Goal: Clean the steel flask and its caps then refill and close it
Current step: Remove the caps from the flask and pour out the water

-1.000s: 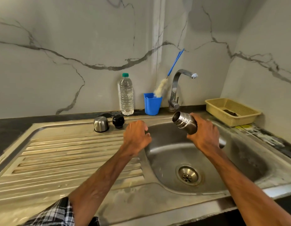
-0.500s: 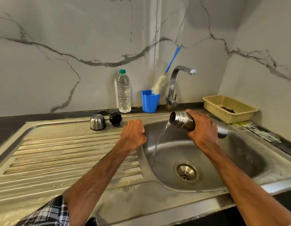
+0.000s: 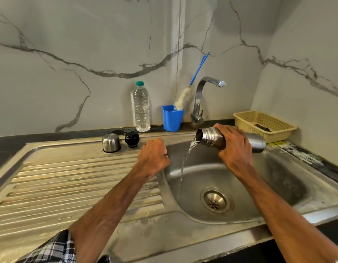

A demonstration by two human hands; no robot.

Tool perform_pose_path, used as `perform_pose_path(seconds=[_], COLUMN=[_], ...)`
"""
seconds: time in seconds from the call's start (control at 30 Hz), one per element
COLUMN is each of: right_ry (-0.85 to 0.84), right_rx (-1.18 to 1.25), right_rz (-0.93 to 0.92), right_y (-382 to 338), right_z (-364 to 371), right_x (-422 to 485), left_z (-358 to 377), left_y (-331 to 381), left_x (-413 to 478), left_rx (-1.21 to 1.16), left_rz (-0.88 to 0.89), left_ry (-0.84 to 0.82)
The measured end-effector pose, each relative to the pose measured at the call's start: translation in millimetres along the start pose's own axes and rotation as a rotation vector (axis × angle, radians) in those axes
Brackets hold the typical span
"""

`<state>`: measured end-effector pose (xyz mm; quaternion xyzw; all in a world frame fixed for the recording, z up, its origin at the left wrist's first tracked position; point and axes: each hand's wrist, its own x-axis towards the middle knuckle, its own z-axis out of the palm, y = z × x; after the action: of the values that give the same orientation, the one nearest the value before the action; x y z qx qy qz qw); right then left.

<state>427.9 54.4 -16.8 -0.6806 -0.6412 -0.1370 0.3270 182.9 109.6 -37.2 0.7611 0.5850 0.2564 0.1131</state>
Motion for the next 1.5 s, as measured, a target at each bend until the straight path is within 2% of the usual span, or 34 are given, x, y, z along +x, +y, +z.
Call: perform_pose_path(seconds=[0.57, 1.5], right_ry=[0.089, 0.128], right_rx=[-0.005, -0.047], right_rz=[-0.037, -0.1], right_y=[6.8, 8.3], right_z=[-1.5, -2.1], right_x=[2.9, 5.0], left_z=[-3.6, -14.4], left_y=[8.0, 11.4], left_x=[-2.7, -5.7], left_rx=[0.022, -0.036], left_rz=[-0.021, -0.007], left_ry=[-0.009, 0.017])
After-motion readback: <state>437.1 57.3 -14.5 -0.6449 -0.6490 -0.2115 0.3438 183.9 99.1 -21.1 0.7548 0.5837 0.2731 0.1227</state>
